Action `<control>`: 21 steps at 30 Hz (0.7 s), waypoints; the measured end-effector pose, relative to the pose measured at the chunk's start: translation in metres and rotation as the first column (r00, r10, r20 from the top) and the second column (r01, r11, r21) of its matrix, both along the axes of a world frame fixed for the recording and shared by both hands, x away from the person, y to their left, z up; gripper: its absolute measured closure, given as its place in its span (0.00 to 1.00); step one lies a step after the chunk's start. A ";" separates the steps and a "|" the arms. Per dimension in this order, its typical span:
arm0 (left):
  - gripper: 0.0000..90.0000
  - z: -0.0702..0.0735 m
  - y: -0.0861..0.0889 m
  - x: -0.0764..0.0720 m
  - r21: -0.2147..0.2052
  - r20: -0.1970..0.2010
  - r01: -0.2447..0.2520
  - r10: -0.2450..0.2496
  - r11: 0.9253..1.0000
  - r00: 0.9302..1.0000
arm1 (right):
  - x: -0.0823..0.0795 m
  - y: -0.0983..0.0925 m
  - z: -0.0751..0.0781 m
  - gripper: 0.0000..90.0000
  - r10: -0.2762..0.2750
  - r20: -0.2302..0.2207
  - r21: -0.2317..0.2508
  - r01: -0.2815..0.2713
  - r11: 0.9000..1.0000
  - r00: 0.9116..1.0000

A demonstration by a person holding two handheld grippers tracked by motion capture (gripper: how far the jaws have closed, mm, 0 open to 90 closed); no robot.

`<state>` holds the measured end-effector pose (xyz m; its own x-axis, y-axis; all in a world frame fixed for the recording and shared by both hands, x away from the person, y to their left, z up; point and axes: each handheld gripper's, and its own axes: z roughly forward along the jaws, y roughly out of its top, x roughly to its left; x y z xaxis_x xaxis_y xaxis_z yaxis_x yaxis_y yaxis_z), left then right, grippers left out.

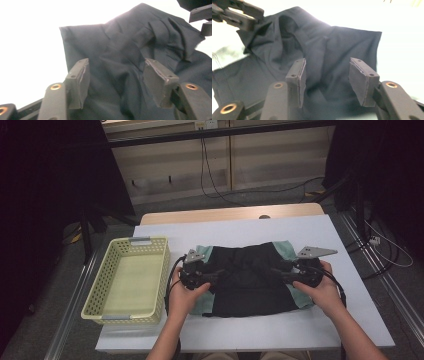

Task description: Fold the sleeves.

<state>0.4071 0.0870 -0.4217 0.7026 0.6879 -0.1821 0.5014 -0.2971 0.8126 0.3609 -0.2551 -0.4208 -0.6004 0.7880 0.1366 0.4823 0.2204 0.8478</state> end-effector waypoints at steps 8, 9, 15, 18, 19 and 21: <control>0.74 -0.012 -0.007 0.006 0.025 -0.062 0.028 -0.027 0.999 0.998 | 0.004 0.015 -0.005 0.65 0.023 -0.012 -0.040 -0.023 0.999 1.000; 0.80 -0.012 -0.007 0.006 0.031 -0.065 0.037 -0.035 0.999 0.997 | 0.004 0.016 -0.006 0.71 0.032 -0.015 -0.044 -0.032 0.998 0.999; 0.91 -0.006 -0.004 -0.002 0.008 -0.040 0.066 -0.065 0.998 0.997 | 0.000 0.013 -0.005 0.96 0.080 -0.042 -0.034 -0.082 0.996 0.996; 0.92 -0.004 0.000 -0.007 0.004 -0.032 0.072 -0.071 0.997 0.997 | -0.006 0.008 -0.005 0.97 0.091 -0.032 -0.034 -0.092 0.995 0.995; 0.92 -0.004 0.001 -0.009 -0.002 -0.035 0.077 -0.077 0.997 0.996 | -0.008 0.006 -0.006 0.97 0.091 -0.028 -0.040 -0.092 0.995 0.995; 0.94 -0.003 0.003 -0.012 0.003 -0.037 0.088 -0.087 0.996 0.995 | -0.013 0.001 -0.007 0.97 0.084 -0.025 -0.040 -0.085 0.996 0.996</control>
<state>0.3953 0.0901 -0.4247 0.7530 0.6248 -0.2064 0.5031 -0.3445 0.7926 0.3478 -0.2544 -0.4278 -0.6621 0.7397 0.1201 0.4797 0.2953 0.8262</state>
